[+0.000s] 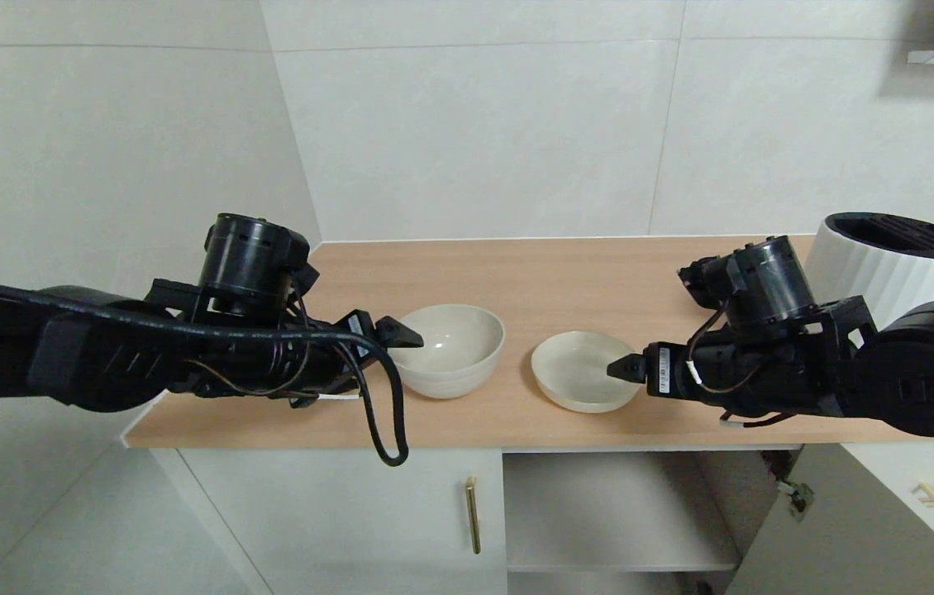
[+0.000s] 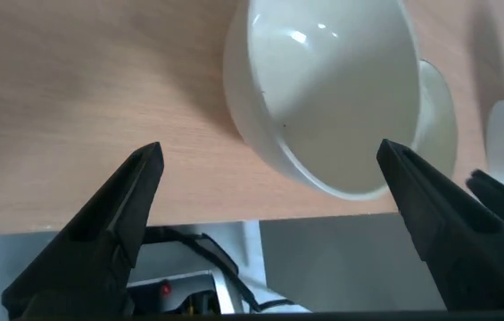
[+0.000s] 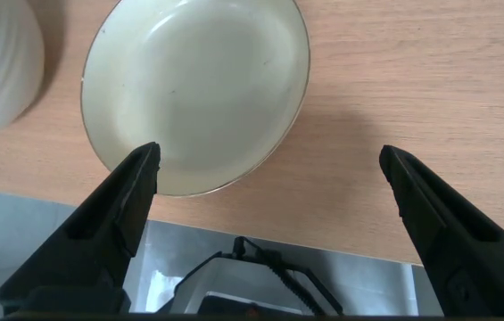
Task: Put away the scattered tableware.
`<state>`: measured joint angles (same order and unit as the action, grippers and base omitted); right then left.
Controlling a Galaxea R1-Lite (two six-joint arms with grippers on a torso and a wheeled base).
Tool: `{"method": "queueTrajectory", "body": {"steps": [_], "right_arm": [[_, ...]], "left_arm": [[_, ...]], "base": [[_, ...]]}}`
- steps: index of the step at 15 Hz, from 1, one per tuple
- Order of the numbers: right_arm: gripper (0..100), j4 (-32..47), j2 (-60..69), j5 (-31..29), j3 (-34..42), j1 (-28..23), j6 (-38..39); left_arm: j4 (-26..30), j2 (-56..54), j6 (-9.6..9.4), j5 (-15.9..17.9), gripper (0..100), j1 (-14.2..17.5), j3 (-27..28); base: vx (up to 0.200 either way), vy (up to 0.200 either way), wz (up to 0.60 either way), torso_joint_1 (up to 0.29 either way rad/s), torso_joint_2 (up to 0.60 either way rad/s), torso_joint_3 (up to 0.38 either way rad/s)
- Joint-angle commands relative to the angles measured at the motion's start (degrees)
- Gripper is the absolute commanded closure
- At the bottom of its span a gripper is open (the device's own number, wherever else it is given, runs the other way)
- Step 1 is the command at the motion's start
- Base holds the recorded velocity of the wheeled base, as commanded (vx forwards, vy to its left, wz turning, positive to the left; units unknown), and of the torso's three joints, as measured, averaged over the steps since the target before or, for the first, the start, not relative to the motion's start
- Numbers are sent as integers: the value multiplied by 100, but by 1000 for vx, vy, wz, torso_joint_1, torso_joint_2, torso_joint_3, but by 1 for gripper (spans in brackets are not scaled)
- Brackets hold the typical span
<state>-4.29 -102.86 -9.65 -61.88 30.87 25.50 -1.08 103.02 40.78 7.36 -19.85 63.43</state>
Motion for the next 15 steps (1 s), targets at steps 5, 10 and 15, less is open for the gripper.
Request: {"method": "queueTrajectory", "body": {"steps": [5, 10, 15], "right_arm": [[0, -2, 21, -1, 18, 7, -1], [0, -2, 21, -1, 18, -2, -1], [0, -204, -190, -414, -26, 7, -1]], "left_arm": [[-6, 148, 18, -51, 100, -2, 3], [-6, 78, 27, -51, 100, -2, 3], [3, 16, 27, -42, 100, -2, 3]], "base": [[0, 0, 0, 0, 0, 0], [0, 0, 0, 0, 0, 0], [0, 0, 0, 0, 0, 0]]}}
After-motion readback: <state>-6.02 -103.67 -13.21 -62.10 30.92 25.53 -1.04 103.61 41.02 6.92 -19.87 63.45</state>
